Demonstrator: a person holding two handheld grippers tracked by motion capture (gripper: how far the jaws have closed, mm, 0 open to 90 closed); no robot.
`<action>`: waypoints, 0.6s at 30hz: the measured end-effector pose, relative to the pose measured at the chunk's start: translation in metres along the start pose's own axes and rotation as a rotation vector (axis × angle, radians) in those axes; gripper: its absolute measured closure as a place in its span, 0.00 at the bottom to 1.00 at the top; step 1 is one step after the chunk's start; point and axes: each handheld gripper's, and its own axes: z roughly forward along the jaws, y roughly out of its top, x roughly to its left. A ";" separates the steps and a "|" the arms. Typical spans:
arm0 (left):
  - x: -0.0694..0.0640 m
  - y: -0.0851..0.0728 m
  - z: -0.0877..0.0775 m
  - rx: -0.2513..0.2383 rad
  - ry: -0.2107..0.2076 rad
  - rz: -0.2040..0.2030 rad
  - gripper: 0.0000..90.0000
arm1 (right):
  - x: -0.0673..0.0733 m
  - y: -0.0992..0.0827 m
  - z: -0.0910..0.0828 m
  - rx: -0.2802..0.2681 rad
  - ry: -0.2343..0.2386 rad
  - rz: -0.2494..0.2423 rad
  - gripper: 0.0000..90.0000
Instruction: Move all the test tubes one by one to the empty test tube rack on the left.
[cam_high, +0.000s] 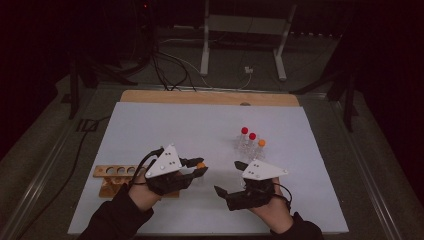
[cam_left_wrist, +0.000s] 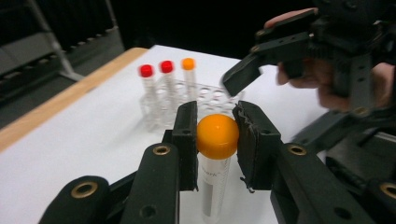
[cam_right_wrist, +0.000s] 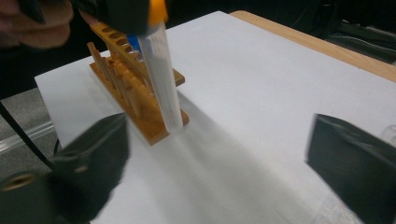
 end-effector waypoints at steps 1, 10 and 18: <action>0.001 0.000 -0.002 0.001 0.012 -0.002 0.80 | -0.002 -0.001 -0.001 -0.007 0.004 0.009 0.02; 0.016 -0.003 -0.027 -0.009 0.093 -0.025 0.80 | -0.010 -0.011 -0.006 0.008 -0.034 0.020 0.00; 0.021 -0.007 -0.044 -0.009 0.145 -0.035 0.80 | -0.012 -0.011 -0.009 -0.006 -0.047 0.032 0.00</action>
